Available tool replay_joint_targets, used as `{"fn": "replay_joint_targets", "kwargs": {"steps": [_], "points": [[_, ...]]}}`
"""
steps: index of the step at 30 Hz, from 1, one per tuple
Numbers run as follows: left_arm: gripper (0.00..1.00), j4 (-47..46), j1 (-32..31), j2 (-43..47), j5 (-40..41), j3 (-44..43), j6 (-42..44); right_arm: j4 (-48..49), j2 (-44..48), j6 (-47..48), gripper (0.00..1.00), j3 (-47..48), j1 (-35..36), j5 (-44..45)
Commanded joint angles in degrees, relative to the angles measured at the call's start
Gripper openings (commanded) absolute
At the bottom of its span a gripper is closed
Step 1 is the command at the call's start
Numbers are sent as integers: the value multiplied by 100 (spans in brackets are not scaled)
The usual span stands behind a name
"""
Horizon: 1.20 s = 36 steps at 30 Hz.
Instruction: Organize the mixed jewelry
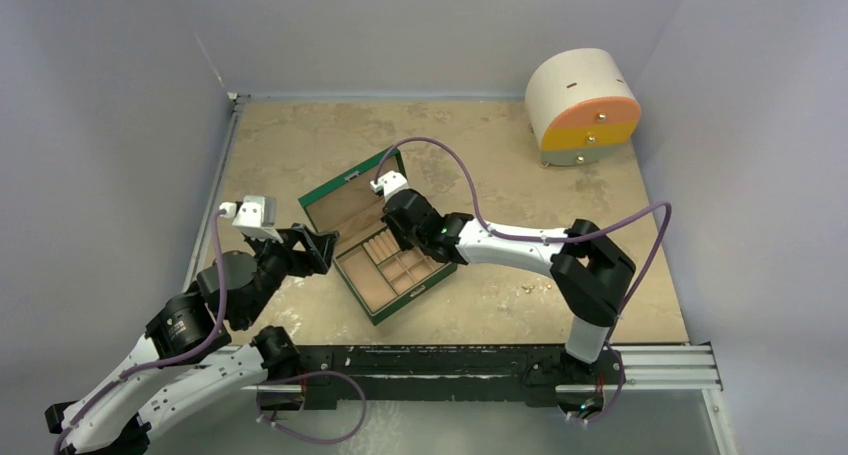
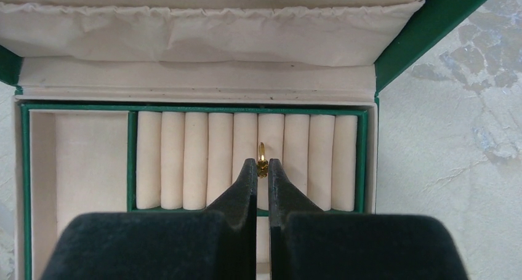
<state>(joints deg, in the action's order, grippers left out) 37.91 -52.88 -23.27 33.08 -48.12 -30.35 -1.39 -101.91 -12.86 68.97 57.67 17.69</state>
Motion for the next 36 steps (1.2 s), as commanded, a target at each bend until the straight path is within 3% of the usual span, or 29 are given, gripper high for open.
{"fn": "replay_joint_targets", "kwargs": {"steps": [1,27,36], "points": [[76,-126,15,-59,67,-90,126,332,-25,-80,0,-57,-3,214],[76,-117,24,-184,67,-86,126,534,-394,-601,0,-433,-1,113],[76,-104,31,-213,93,-88,117,369,66,-627,25,-320,-1,286]]}}
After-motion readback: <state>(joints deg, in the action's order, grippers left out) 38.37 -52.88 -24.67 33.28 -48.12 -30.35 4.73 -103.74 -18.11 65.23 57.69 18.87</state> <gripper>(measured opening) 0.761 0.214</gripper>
